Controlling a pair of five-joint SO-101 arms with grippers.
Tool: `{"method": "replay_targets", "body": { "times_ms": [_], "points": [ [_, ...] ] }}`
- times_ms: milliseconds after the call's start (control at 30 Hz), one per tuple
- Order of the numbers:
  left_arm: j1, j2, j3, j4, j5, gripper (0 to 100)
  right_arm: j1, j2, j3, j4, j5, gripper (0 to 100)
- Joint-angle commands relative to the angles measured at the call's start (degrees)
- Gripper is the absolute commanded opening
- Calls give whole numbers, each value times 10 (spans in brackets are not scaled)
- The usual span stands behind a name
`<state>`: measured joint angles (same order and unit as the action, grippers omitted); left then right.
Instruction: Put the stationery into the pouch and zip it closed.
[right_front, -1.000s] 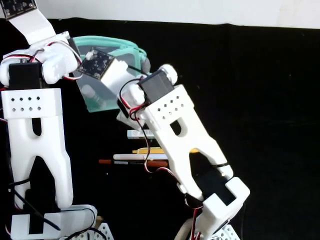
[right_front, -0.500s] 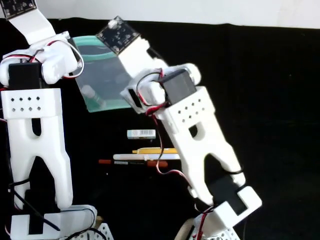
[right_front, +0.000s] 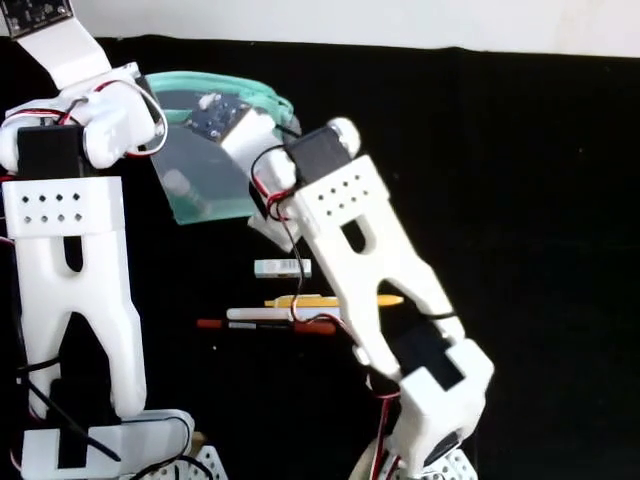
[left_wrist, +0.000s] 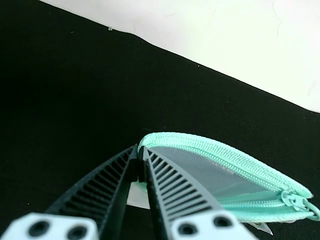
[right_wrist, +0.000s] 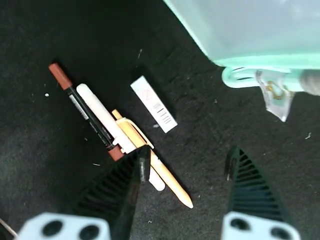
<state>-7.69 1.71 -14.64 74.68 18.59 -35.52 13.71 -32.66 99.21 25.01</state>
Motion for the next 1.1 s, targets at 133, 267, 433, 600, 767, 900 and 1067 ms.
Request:
{"method": "replay_targets", "body": {
  "times_ms": [133, 267, 433, 600, 767, 900, 1067],
  "points": [
    [2, 45, 8, 9, 3, 6, 3, 26, 22, 5, 25, 235],
    [2, 45, 8, 9, 3, 6, -10, 26, 102, 0, 101, 235],
    [2, 46, 8, 9, 3, 6, -29, 27, 156, -27, 197, 235],
    [2, 46, 8, 9, 3, 6, -34, 29, 218, -117, 295, 235],
    [2, 46, 8, 9, 3, 6, -37, 29, 278, -215, 351, 235],
    [2, 46, 8, 9, 3, 6, -37, 30, 313, -284, 374, 235],
    [2, 46, 8, 9, 3, 6, -38, 31, 348, -362, 375, 235]
  ]
}}
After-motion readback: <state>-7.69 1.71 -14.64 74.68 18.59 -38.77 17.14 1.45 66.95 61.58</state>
